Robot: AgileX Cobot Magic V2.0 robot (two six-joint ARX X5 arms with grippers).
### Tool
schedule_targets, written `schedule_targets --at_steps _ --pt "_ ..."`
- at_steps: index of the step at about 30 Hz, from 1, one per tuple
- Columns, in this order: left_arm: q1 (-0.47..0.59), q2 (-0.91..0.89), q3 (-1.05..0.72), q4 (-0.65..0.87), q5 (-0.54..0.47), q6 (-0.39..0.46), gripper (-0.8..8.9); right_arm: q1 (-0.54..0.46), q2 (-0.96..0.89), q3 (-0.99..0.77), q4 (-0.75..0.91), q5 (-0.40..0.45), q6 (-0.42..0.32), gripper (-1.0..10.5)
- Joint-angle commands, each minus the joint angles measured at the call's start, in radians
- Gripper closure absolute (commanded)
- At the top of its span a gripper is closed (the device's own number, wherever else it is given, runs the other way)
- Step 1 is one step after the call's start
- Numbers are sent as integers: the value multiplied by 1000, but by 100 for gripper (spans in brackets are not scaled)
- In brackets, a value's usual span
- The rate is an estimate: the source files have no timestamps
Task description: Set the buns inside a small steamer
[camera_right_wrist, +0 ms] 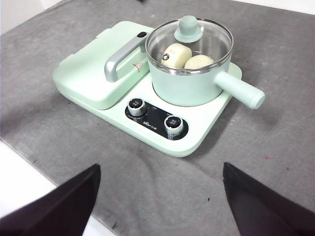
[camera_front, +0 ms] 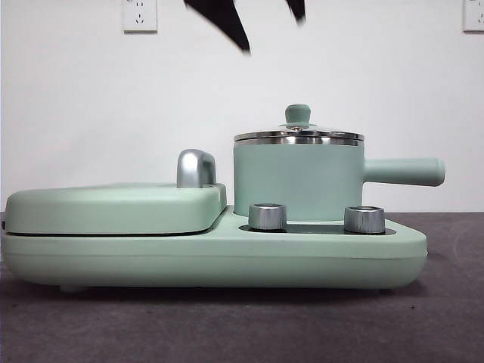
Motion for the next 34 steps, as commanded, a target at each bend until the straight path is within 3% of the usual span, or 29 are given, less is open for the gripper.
schedule_targets --at_steps 1,6,11,19,27,28,29,30,31,32,34 --pt "-7 -72 6 -32 7 -53 372 7 2 7 6 -27 11 551" --pt "-34 -354 -266 -39 6 -39 372 7 2 7 11 -108 4 552" --pt "-32 -585 -563 -11 6 -40 375 7 2 7 19 -114 -5 552" --pt "-14 -1031 -1084 295 -7 -145 375 7 2 7 48 -115 -10 553" --pt "3 -1363 -1405 475 -98 -234 380 7 2 7 64 -115 -10 553" --pt "3 -1392 -1429 478 -113 -250 406 7 2 7 64 -115 -9 564" --pt "3 -1413 -1446 478 -119 -259 493 7 2 7 63 -116 -9 625" --pt "3 -1429 -1459 473 -119 -261 631 7 2 7 62 -117 -9 743" --pt "3 -1449 -1472 465 -120 -261 836 7 2 7 62 -116 -12 951" --pt "3 -1461 -1478 462 -121 -260 780 7 2 7 61 -116 -18 935" --pt "3 -1479 -1482 462 -124 -261 797 7 3 7 65 -108 -19 927"
